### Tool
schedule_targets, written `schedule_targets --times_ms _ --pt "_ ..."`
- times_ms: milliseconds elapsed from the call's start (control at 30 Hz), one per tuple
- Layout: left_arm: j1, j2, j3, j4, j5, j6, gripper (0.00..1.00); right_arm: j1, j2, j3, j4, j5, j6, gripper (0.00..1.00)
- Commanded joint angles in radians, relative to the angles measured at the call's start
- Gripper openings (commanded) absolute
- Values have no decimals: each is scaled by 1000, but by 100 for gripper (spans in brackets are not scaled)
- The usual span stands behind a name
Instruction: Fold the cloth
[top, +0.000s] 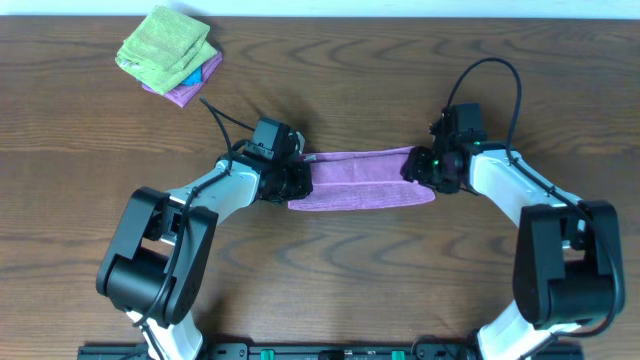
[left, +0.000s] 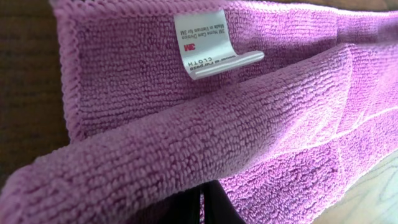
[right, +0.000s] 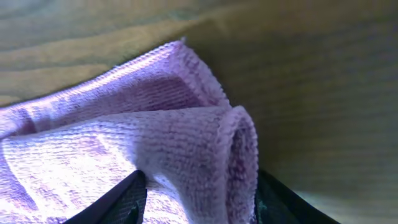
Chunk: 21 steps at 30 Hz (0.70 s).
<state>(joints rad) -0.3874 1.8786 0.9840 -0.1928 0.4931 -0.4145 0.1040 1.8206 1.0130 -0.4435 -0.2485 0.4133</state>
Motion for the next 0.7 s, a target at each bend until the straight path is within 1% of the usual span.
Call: schedule_targets --times_ms 0,33,200,267,300,333,400,467,533,667 --pt "1 9 14 -17 -31 18 6 -5 14 -2 19 -45 -3 54" --pt "1 9 14 -16 -31 18 6 -4 14 -2 25 -48 -3 54" --pt "1 9 14 -17 -29 18 6 -5 14 -2 28 -47 -3 43" --pt "1 9 14 -17 -29 18 6 -5 14 -2 28 -47 -4 43" --pt "1 9 14 -18 -29 18 6 -5 14 -2 28 -45 -9 44" --pt "1 9 14 -19 -29 18 6 -5 14 -2 24 -34 -11 54" --pt "1 9 14 -21 -29 18 6 -5 14 -2 9 3 -11 62" --pt "1 9 14 -25 -29 18 6 -5 14 -2 -13 51 -11 67" --pt "1 9 14 -29 -29 18 6 -5 14 -2 -22 69 -29 67" --pt "2 9 14 -32 -29 18 6 -4 14 -2 -29 68 -29 57"
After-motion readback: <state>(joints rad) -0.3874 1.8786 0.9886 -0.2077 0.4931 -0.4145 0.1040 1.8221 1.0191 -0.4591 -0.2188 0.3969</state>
